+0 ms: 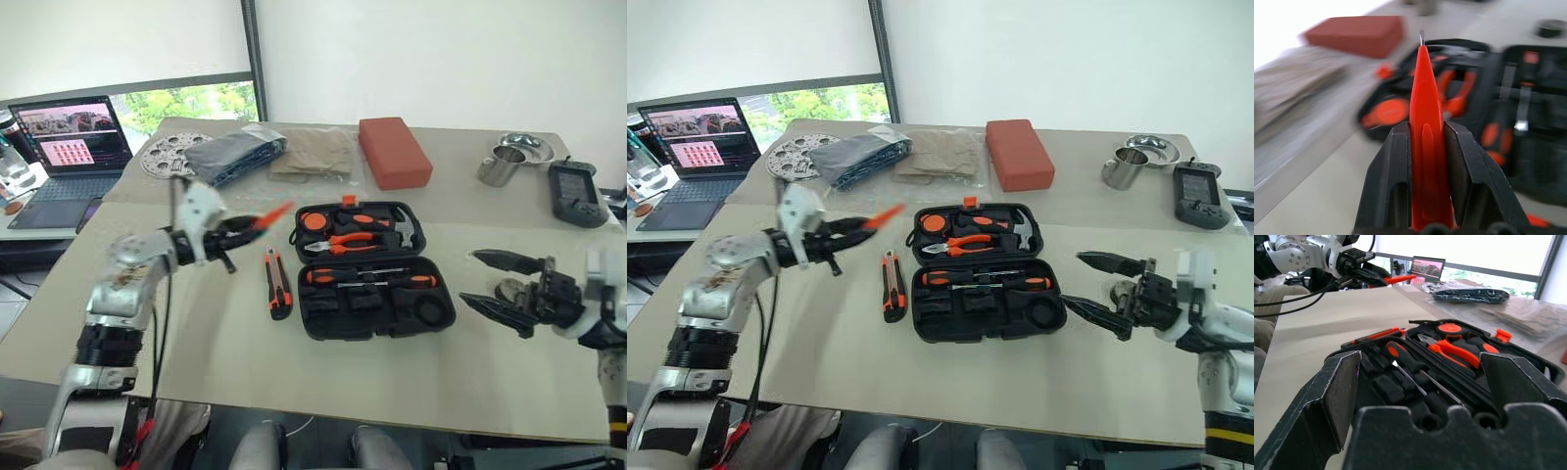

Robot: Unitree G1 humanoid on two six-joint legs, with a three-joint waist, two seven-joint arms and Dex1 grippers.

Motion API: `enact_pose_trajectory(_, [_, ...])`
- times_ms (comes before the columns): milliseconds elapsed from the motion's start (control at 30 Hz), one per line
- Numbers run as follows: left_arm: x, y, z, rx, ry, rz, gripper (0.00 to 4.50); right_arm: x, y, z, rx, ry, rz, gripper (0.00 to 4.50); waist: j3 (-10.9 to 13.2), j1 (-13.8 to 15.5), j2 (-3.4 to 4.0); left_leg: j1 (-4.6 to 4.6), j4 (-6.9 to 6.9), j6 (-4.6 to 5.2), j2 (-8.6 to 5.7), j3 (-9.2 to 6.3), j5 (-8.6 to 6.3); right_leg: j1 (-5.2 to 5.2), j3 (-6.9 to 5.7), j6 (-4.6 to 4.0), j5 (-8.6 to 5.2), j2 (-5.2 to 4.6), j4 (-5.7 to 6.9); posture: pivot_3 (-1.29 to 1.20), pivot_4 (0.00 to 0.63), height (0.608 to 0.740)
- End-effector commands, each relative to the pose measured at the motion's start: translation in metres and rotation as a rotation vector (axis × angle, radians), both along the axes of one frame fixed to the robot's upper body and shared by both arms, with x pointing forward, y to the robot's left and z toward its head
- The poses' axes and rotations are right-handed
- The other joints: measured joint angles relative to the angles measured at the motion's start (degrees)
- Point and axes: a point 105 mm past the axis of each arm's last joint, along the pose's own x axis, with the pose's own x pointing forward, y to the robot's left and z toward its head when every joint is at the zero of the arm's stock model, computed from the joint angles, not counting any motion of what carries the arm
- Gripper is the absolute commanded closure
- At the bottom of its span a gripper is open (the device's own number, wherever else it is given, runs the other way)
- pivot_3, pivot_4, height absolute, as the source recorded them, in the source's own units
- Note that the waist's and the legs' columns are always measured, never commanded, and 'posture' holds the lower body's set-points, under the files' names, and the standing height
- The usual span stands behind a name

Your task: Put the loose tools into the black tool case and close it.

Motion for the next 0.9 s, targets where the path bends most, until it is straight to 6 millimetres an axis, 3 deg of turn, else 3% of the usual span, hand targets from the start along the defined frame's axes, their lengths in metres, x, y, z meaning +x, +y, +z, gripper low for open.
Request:
enact_pose_trajectory(33, [-0.014, -0.029, -0.007, 0.115, -0.012, -0.161, 4.00, -0.005, -0.006, 0.015, -0.008, -0.077, -0.024, 0.00, 0.04, -0.59, -0.03, 0.03, 0.01, 0.00, 0.01, 0.00, 0.00, -0.01, 0.06, 0.00, 0.00, 0.06, 0.03, 0.00, 0.150, 0.727])
enact_pose_trajectory(267, [-0.014, -0.062, -0.030, 0.186, 0.060, -0.214, 4.00, -0.013, -0.008, 0.016, -0.007, -0.085, -0.050, 0.00, 0.19, -1.12, -0.26, -0.02, 0.16, 0.09, -0.07, -0.07, 0.06, 0.02, 0.17, 0.04, -0.02, 0.08, 0.07, 0.00, 0.150, 0.727])
enact_pose_trajectory(533, [-0.015, -0.058, -0.057, 0.356, 0.105, -0.144, 4.00, -0.017, -0.010, 0.020, -0.018, -0.087, -0.073, 0.00, 0.23, -1.21, -0.26, -0.04, 0.15, 0.09, -0.07, -0.28, 0.06, 0.02, 0.22, 0.05, -0.03, 0.08, 0.07, 0.00, 0.150, 0.727])
enact_pose_trajectory(900, [-0.022, -0.061, -0.066, 0.389, 0.158, -0.105, 4.00, -0.013, -0.008, 0.022, -0.027, -0.085, -0.068, 0.00, 0.21, -1.17, -0.23, -0.02, 0.16, 0.09, -0.08, -0.39, 0.06, 0.05, 0.23, 0.05, -0.03, 0.08, 0.07, 0.00, 0.150, 0.727])
